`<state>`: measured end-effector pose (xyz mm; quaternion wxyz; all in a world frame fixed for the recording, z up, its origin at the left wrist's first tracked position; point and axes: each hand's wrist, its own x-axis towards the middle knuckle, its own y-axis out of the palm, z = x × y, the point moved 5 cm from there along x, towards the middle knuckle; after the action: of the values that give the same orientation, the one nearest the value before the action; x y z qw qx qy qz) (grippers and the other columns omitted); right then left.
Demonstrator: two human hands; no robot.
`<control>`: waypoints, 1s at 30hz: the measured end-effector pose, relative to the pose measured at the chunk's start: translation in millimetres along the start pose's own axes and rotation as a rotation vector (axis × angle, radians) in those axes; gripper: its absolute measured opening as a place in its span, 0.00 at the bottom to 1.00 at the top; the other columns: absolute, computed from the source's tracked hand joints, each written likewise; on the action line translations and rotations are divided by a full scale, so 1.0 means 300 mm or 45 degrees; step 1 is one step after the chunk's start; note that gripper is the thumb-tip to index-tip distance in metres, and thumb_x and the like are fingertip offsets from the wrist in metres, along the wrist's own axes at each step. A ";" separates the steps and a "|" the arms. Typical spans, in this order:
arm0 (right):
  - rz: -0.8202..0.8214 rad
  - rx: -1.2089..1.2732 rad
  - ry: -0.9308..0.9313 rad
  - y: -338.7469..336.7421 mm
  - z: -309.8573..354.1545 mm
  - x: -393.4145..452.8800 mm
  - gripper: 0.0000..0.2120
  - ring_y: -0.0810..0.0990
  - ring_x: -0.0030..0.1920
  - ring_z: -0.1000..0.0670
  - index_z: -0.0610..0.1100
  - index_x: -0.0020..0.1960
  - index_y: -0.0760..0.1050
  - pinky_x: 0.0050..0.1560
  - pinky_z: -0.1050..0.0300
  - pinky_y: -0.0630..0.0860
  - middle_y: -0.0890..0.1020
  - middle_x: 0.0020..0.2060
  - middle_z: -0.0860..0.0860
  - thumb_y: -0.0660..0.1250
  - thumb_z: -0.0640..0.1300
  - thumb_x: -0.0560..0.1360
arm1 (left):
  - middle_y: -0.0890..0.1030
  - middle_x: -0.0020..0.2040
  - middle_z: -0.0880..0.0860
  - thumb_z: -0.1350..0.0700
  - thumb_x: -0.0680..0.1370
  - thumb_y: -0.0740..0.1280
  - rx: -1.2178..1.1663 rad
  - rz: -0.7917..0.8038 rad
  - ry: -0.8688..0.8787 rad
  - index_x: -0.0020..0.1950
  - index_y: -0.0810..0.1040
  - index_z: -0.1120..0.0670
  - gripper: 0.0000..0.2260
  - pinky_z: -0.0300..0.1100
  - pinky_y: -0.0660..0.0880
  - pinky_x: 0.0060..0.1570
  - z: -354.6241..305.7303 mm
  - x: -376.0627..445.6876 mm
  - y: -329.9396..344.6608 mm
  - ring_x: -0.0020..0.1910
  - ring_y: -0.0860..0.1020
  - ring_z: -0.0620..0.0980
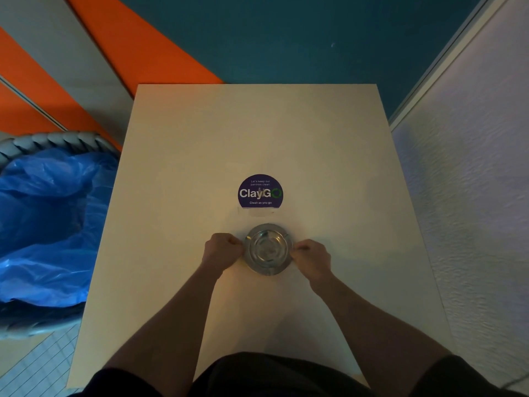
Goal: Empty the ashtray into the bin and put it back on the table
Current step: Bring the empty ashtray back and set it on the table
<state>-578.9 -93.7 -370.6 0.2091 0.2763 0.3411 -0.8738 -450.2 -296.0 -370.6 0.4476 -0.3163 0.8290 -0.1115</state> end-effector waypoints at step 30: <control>0.004 -0.034 -0.029 0.016 0.004 0.000 0.06 0.77 0.39 0.54 0.50 0.45 0.83 0.37 0.62 0.69 0.79 0.34 0.59 0.69 0.44 0.70 | 0.84 0.39 0.53 0.59 0.70 0.72 -0.039 -0.034 0.027 0.38 0.83 0.51 0.03 0.40 0.75 0.38 0.022 -0.035 -0.002 0.40 0.81 0.53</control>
<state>-576.5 -98.0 -372.1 0.2182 0.2639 0.3497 -0.8720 -440.4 -289.3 -366.9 0.4325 -0.3328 0.8310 -0.1081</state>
